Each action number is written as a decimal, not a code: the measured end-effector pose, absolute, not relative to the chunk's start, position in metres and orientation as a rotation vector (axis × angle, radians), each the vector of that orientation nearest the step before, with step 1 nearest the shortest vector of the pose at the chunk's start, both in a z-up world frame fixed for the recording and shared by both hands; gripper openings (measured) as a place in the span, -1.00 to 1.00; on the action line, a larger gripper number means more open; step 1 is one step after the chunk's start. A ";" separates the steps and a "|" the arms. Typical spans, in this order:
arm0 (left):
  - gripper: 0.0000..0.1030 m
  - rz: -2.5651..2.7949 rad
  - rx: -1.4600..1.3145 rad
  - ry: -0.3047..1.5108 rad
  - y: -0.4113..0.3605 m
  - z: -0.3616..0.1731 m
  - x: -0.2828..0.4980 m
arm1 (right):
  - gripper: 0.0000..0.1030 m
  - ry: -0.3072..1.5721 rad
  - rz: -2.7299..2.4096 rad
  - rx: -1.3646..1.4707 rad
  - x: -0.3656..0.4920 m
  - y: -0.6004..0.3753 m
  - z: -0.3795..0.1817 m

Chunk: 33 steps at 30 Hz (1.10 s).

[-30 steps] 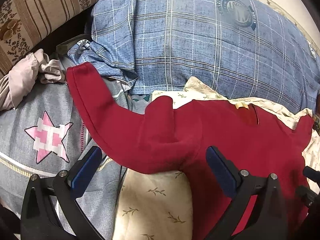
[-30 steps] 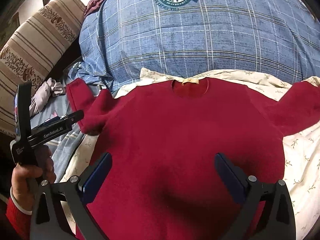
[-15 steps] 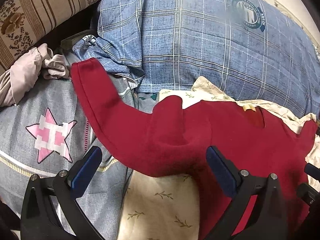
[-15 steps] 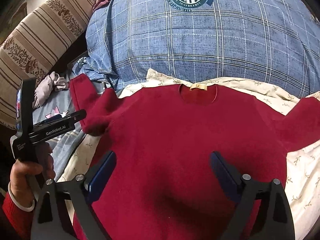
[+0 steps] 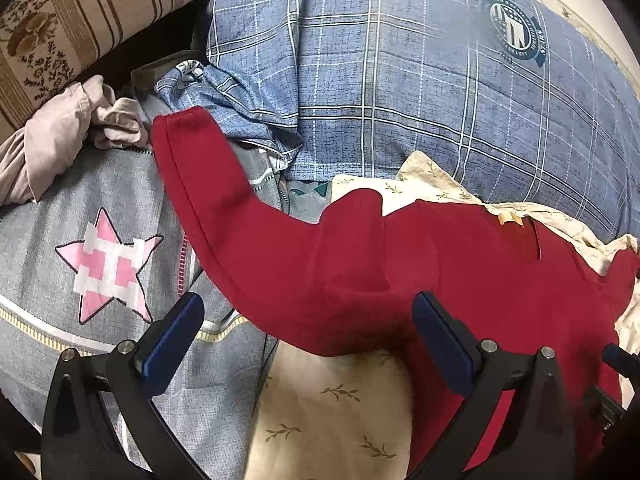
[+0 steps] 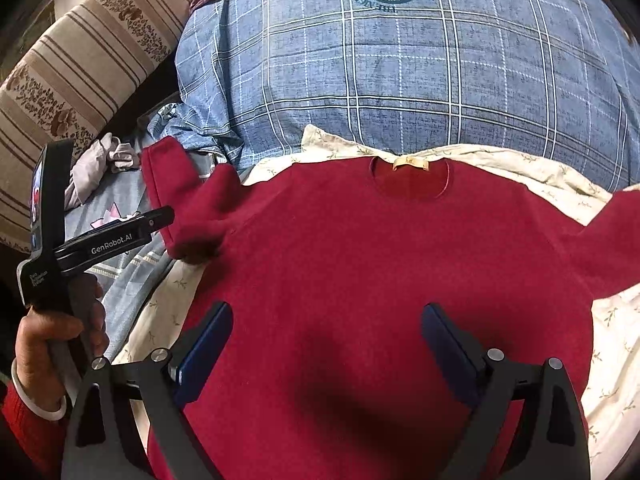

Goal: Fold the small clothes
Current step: 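Position the left gripper over the red sweater's sleeve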

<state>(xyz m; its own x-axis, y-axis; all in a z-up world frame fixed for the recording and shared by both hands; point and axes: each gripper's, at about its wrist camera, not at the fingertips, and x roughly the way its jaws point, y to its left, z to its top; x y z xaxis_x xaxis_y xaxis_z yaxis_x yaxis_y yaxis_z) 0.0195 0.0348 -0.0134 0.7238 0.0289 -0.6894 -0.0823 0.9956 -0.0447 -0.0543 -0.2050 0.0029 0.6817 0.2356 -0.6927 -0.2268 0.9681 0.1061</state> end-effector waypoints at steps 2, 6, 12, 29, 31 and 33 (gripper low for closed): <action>1.00 0.065 -0.078 0.767 0.036 -0.015 0.022 | 0.86 0.782 0.261 0.010 -0.053 -0.204 0.003; 1.00 0.069 -0.079 0.762 0.037 -0.014 0.022 | 0.86 0.795 0.253 0.003 -0.048 -0.201 -0.002; 1.00 0.069 -0.081 0.767 0.039 -0.015 0.023 | 0.86 0.800 0.241 0.017 -0.044 -0.202 -0.006; 1.00 0.038 -0.070 0.789 0.031 -0.020 0.026 | 0.86 0.822 0.054 -0.011 -0.021 -0.225 -0.023; 1.00 0.042 -0.077 0.796 0.033 -0.021 0.027 | 0.86 0.824 0.045 -0.004 -0.019 -0.229 -0.025; 1.00 0.045 -0.087 0.796 0.034 -0.020 0.027 | 0.86 0.825 0.031 -0.005 -0.016 -0.230 -0.026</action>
